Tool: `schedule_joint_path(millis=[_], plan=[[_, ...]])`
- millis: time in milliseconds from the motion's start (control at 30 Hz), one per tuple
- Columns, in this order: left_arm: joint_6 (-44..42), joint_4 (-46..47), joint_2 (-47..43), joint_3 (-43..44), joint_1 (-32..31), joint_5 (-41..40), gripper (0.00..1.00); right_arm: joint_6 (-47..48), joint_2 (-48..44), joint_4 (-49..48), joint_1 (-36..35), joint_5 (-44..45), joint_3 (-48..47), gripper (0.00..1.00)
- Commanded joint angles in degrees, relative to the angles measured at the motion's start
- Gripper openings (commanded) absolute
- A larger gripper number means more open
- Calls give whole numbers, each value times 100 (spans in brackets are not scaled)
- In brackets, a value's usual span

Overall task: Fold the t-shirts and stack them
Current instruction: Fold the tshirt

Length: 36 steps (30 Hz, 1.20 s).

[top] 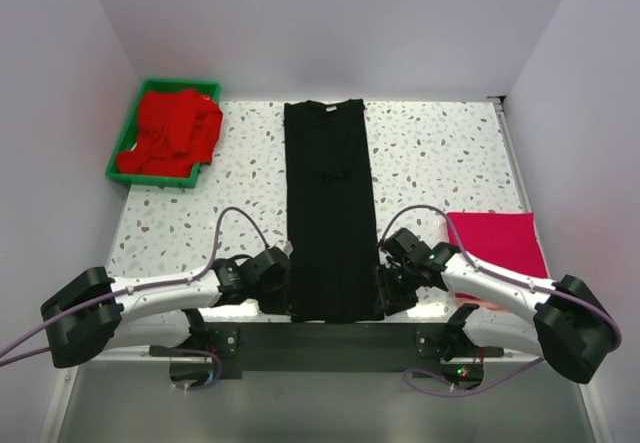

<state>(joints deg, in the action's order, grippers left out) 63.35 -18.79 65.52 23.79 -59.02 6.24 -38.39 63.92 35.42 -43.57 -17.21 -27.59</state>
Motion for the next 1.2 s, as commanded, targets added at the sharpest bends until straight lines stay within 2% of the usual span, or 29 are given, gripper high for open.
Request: schedule_joint_path(millis=[0,167,267,433,567,667,800,1033,1167], plan=[[133,24,-179,-181,-39,158,0,-203,103,-351,-29,-467,140,41],[204,-81,-328,-305,-39,229,0,-221,7,-176,-29,-555,333,14],[239,-265,-548,-366,-39,202,0,-300,-265,-97,-29,-608,491,7],[335,-372,-829,-516,-39,264,0,-538,-862,-105,-29,-713,659,3],[327,-231,-892,-481,-39,255,0,-520,-1057,-71,-37,-486,370,3],[248,-222,-900,-201,-39,176,0,-494,-1276,-9,-29,-275,106,3],[-50,-582,-865,450,84,-341,0,-467,-1330,0,-29,279,-307,3],[-683,-258,-66,1478,1103,-456,0,-388,-478,-631,85,1404,-1413,0],[-851,49,514,2120,1463,-606,0,-283,365,-1177,542,1571,-1977,0]])
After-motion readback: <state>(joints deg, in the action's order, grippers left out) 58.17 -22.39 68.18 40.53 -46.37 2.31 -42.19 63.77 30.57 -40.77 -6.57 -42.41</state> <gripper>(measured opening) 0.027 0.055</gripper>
